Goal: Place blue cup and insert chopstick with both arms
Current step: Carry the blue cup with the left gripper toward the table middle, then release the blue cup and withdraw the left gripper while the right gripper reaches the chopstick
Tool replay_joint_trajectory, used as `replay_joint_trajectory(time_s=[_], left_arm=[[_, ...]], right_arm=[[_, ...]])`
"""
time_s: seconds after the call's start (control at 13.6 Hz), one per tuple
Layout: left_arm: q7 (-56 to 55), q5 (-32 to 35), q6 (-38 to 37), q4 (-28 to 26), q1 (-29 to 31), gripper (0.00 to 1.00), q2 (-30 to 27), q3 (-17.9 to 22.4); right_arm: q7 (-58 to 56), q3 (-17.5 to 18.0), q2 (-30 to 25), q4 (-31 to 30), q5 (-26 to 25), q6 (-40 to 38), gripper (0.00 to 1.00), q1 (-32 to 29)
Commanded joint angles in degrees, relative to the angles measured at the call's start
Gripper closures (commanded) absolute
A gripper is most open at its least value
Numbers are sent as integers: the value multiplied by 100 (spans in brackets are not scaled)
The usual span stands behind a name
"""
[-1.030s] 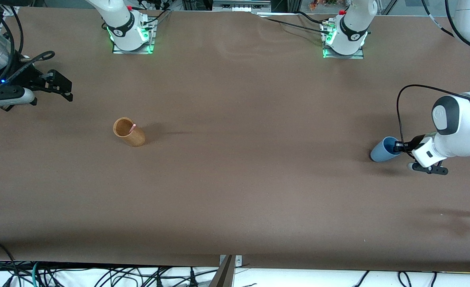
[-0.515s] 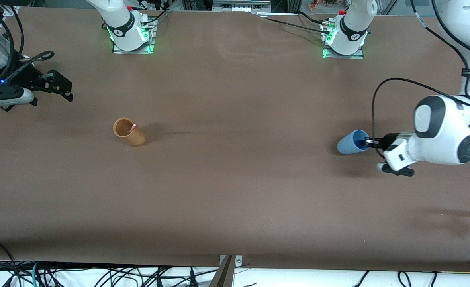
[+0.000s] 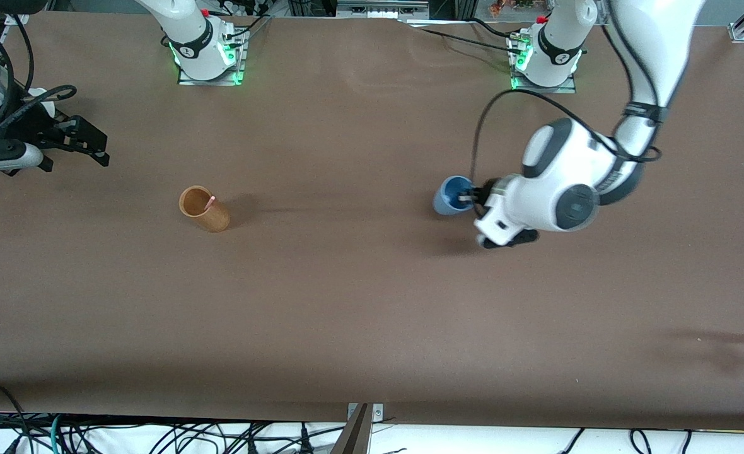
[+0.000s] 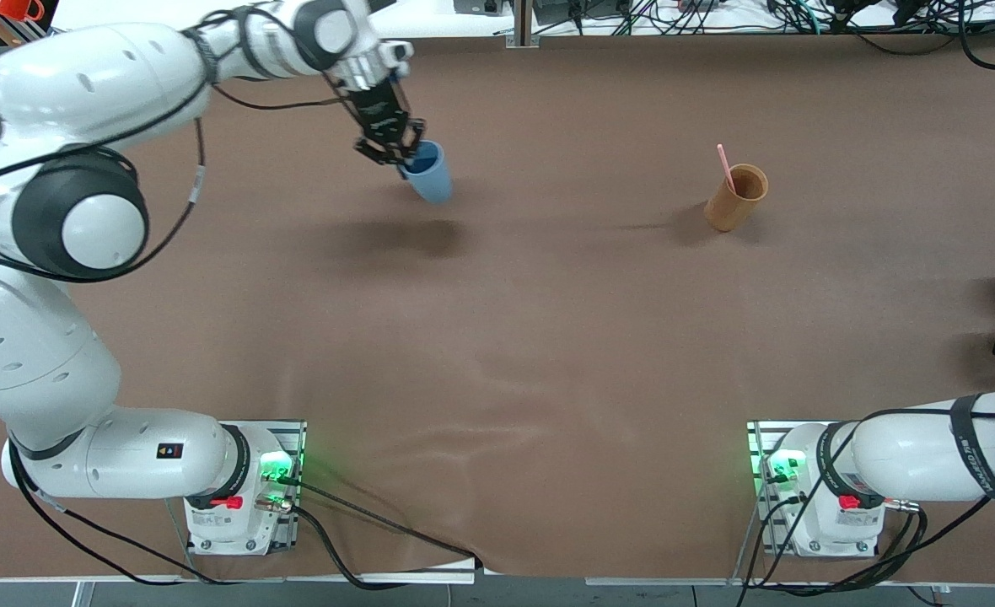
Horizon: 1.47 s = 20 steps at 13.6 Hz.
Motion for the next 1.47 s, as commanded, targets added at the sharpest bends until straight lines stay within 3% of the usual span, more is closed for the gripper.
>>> replay_joint_trajectory(time_s=[0.0,0.29,0.59,0.66,0.74,1.03,1.18,1.4], left_arm=[[-766,-108,629,229,-734,100,423,56],[-1789,-63,1870,220,-1528,100,1011,100],[-1798,218,1898,220,-1652,100,1144,118],[-1816,183,1898,229,-1609,62,1170,118],[-1807,183,1881,229,-1600,1,1162,109],[-1790,183,1644,290,-1495,0,812,101],[-1728,262,1144,308,-1171,0,197,101],[-1632,314,345,842,-547,0,-165,118]], right_arm=[[-84,-15,-19,58,80,-2,0,-33],[-128,-130,-81,58,89,-204,0,-33],[-795,-244,-231,58,115,-644,0,-33],[-796,-244,-196,58,124,-670,0,-42],[-813,-261,-187,50,176,-670,0,-42],[-796,-226,5,58,150,-600,0,37],[-770,-217,357,49,150,-426,0,204],[-796,-209,516,14,150,-214,0,397]])
